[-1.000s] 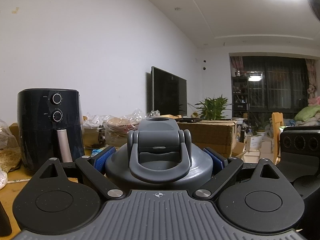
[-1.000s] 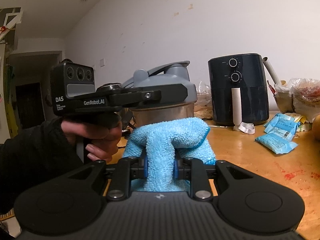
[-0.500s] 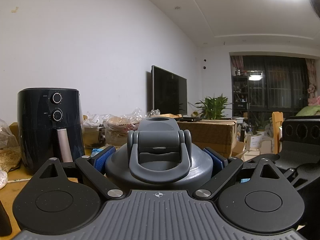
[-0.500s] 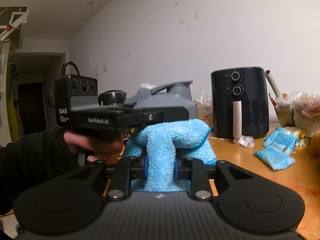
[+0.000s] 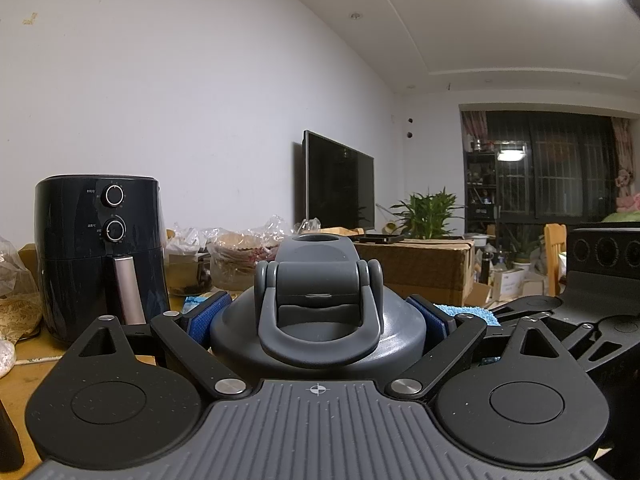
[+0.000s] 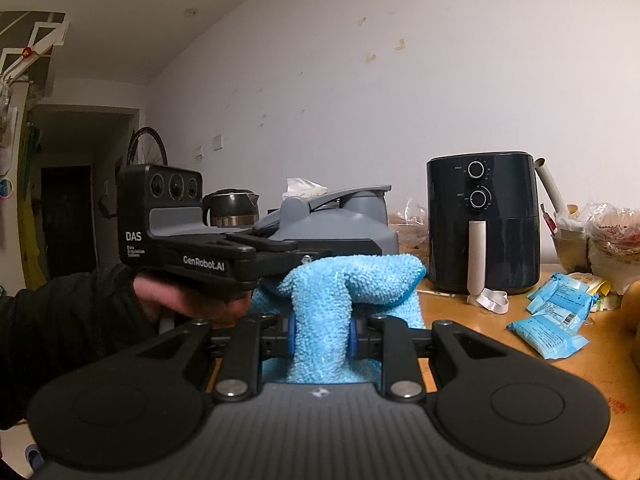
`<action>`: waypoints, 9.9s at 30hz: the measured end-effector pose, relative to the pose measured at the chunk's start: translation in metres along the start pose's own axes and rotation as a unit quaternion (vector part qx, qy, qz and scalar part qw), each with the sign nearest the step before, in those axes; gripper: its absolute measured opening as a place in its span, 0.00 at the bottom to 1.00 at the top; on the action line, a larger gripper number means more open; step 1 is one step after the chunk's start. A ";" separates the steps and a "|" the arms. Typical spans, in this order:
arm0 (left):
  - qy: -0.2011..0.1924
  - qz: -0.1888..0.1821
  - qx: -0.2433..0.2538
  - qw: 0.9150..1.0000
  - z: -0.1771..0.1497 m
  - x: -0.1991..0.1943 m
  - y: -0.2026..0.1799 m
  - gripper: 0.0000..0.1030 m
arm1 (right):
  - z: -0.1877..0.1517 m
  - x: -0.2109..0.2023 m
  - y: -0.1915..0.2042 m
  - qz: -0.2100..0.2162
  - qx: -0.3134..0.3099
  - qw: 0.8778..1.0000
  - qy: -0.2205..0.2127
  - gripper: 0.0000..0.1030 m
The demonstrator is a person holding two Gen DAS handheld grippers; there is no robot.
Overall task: Clean container
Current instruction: 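Rotate the left tool to twist the bottle base on the cloth while the right tool holds it, then lift the shaker bottle up off the blue cloth with the left tool, then lower the bottle base back onto the cloth with the left tool, then twist the bottle base against the cloth with the left tool while the right tool holds it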
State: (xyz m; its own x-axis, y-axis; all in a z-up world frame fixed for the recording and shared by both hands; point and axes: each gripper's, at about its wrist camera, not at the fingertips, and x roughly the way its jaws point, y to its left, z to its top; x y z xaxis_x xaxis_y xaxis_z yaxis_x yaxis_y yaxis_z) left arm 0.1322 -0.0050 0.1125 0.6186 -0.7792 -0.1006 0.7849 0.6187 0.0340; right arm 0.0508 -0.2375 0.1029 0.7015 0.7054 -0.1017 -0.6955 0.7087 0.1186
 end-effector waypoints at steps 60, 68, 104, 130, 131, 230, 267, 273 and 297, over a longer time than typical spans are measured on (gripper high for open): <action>0.011 0.015 -0.005 1.000 0.001 0.003 -0.003 0.92 | -0.042 0.028 -0.012 -0.008 0.007 0.993 0.119 0.24; 0.009 0.015 -0.006 1.000 0.001 0.002 -0.003 0.92 | -0.057 0.037 -0.014 -0.009 0.012 0.989 0.149 0.25; 0.008 0.021 -0.003 1.000 -0.003 0.000 -0.005 0.92 | -0.066 0.039 -0.019 -0.004 0.037 0.987 0.154 0.32; 0.017 0.038 0.004 0.999 -0.008 0.006 -0.007 0.92 | -0.052 0.030 -0.015 0.000 0.034 0.993 0.116 0.30; 0.017 0.038 0.003 0.999 -0.008 0.006 -0.007 0.92 | -0.049 0.030 -0.014 0.000 0.032 0.993 0.113 0.30; 0.013 0.497 -0.067 0.865 0.021 0.056 -0.092 1.00 | -0.028 -0.029 -0.009 -0.036 0.029 0.999 0.014 0.25; 0.009 0.355 -0.053 0.933 0.015 0.033 -0.072 0.92 | -0.028 -0.028 -0.005 -0.037 0.030 0.999 0.017 0.25; 0.014 0.296 -0.051 0.954 0.013 0.024 -0.061 0.92 | -0.029 -0.028 -0.006 -0.037 0.031 0.999 0.017 0.25; 0.018 0.044 -0.029 0.998 0.000 0.002 -0.011 0.92 | -0.027 -0.018 0.001 -0.024 0.027 0.999 0.034 0.25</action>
State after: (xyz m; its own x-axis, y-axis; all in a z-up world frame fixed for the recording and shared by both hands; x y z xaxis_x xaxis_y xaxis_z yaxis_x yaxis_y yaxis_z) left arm 0.1252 -0.0132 0.1119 0.6829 -0.7180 -0.1348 0.7232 0.6905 -0.0137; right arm 0.0336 -0.2489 0.0778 0.7199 0.6717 -0.1750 -0.6511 0.7408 0.1651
